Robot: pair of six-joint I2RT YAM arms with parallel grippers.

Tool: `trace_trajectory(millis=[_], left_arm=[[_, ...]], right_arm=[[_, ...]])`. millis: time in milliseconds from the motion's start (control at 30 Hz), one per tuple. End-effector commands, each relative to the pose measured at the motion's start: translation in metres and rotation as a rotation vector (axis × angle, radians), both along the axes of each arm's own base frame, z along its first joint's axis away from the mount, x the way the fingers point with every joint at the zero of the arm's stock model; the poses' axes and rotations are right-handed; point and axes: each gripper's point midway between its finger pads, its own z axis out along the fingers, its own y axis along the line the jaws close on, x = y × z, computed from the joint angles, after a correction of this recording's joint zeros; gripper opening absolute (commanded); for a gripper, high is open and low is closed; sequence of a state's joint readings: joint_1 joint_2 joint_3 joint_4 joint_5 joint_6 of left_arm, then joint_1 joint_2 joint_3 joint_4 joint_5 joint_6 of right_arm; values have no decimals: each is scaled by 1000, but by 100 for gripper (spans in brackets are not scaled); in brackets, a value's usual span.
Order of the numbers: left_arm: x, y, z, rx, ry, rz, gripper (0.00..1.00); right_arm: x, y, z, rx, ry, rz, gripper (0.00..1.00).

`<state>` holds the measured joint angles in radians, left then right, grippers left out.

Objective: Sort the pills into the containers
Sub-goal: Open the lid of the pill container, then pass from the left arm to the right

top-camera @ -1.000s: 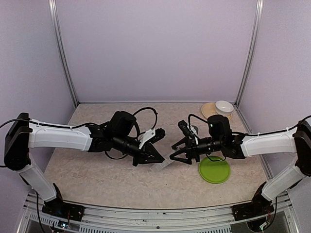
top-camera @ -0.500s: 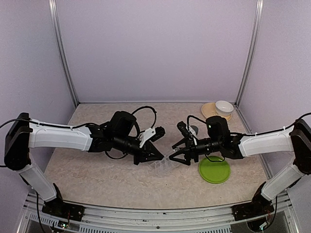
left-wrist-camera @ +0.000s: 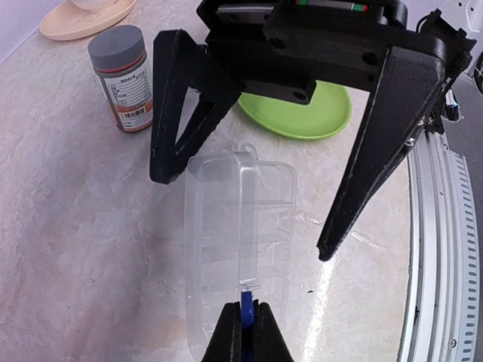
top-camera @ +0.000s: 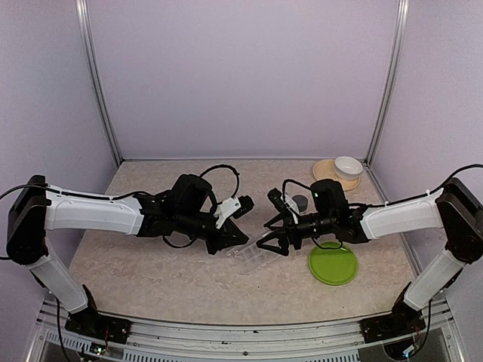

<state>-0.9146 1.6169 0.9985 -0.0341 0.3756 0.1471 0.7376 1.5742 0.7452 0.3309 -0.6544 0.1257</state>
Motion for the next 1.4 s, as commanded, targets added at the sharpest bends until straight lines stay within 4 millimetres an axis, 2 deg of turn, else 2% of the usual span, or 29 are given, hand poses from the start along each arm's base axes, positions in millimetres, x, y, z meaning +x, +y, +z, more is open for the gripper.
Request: trace_trajectory(millis=[0, 100, 333, 633, 933, 1100, 1367], left_arm=[[10, 3, 7, 19, -23, 27, 0], [5, 3, 8, 18, -9, 4, 0], [-4, 2, 10, 20, 17, -44, 0], [-10, 1, 11, 29, 36, -79, 0], [-18, 1, 21, 4, 40, -118, 0], [-23, 1, 26, -3, 51, -138, 0], [-27, 0, 28, -14, 68, -156, 0]], right_arm=[[12, 2, 1, -52, -54, -34, 94], [16, 0, 6, -80, -93, -41, 95], [12, 1, 22, -88, -173, 24, 91], [-19, 2, 44, 20, -303, 200, 75], [-23, 5, 32, 6, -319, 269, 70], [-25, 8, 25, -9, -300, 300, 61], [-34, 14, 9, -36, -283, 341, 54]])
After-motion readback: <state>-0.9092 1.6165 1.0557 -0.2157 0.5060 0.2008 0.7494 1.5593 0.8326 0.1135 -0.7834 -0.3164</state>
